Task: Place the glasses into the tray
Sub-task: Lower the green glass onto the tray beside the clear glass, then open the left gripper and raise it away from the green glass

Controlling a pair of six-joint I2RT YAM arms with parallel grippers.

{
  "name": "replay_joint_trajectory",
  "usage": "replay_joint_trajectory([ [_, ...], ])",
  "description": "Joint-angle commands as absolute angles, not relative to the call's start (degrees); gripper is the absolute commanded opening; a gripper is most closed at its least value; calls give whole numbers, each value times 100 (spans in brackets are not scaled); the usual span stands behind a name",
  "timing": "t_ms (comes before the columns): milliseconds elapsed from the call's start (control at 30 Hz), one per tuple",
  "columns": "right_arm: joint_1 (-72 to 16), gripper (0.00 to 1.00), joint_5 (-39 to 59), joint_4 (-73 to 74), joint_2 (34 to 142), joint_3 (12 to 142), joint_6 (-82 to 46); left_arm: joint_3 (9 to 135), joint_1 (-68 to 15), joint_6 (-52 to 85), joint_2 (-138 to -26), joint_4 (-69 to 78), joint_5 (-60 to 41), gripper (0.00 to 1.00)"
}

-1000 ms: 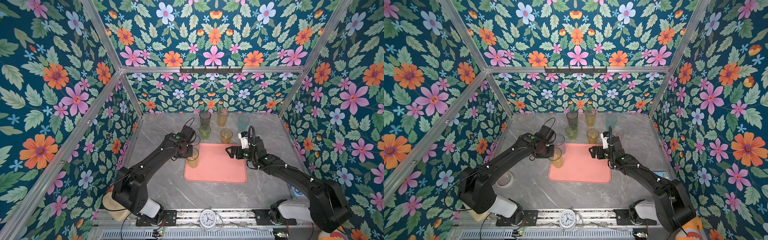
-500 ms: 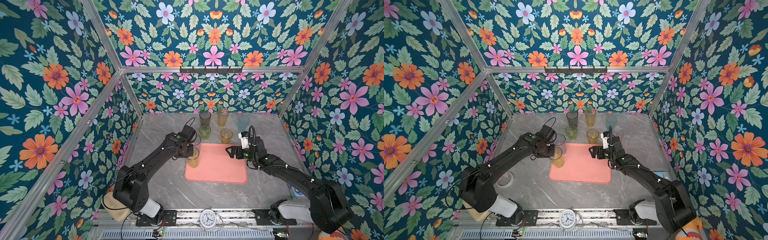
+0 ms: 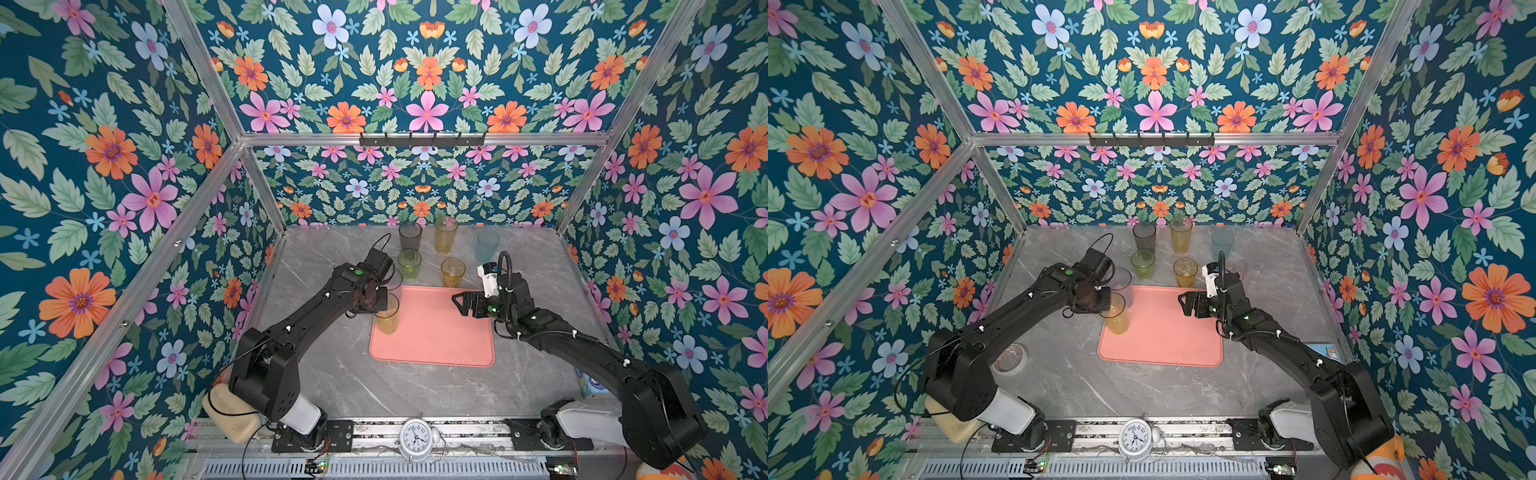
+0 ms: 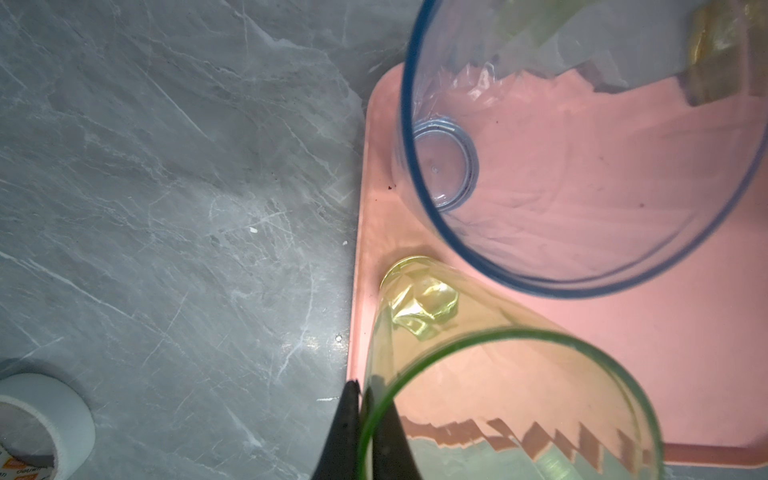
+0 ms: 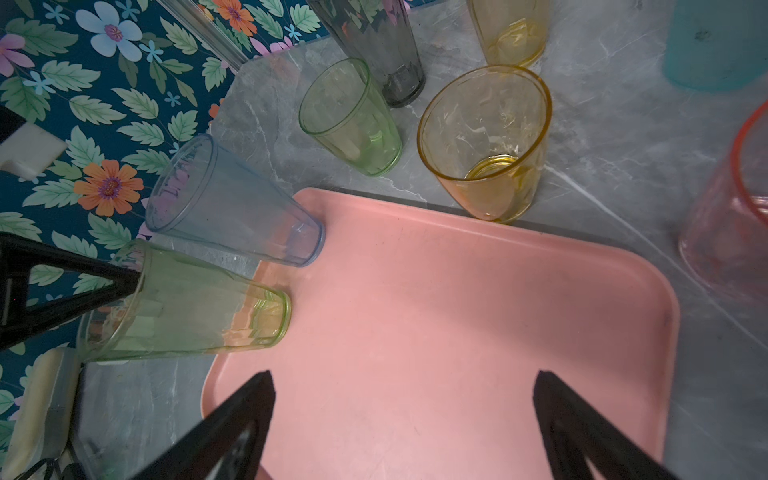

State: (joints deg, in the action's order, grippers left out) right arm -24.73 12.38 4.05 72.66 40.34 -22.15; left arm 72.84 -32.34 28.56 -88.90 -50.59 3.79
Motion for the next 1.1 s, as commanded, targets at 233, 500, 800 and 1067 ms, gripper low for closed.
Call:
replay_joint_trajectory([
  [233, -2478, 98, 1213, 408, 7252, 4016, -2190, 7310, -3234, 2935, -8868, -5159, 473, 18],
  [500, -2472, 98, 1221, 412, 7254, 4016, -2191, 7475, -3234, 2874, -8637, -5236, 528, 39],
  [800, -2477, 98, 1218, 414, 7251, 4008, -2193, 8391, -3217, 2636, -8676, -5612, 795, 46],
  [1067, -2478, 98, 1261, 515, 7217, 3964, -2226, 9568, -3148, 2271, -9141, -5673, 940, 56],
])
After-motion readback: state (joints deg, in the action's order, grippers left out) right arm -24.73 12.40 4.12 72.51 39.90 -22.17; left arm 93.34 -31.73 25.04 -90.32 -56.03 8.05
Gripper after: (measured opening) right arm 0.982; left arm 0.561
